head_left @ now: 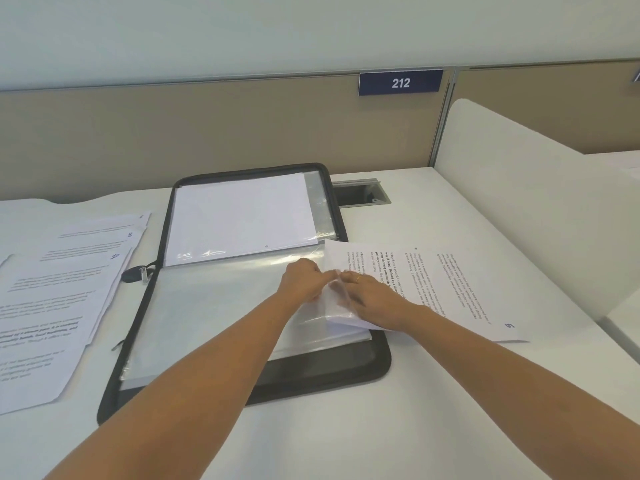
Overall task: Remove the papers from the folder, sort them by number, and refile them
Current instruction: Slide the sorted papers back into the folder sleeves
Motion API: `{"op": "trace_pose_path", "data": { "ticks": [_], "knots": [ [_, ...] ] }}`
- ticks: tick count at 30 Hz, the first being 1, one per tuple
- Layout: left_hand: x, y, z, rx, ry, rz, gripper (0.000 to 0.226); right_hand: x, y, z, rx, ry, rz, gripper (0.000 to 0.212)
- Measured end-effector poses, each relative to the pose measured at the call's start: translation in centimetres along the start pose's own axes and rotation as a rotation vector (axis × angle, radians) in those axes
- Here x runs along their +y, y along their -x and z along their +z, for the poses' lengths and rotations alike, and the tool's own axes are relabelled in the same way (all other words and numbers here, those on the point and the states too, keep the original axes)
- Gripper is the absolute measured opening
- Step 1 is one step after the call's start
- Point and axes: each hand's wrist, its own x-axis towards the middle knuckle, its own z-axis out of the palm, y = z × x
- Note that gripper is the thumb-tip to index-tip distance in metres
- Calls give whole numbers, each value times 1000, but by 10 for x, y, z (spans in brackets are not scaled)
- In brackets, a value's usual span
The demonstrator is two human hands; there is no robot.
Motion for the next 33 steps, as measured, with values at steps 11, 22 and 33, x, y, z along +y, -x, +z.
{"op": "trace_pose_path", "data": {
  "ticks": [11, 22, 33],
  "knots": [
    [11, -6, 7, -105, -244, -22, 38, 6, -9, -9, -54, 147, 78, 81],
    [11, -7, 11, -67, -460, 23, 26, 14, -18, -13, 2, 153, 69, 63],
    [6, 1, 6, -51, -242, 188, 36, 3, -25, -6, -126, 185, -29, 56]
  ]
}}
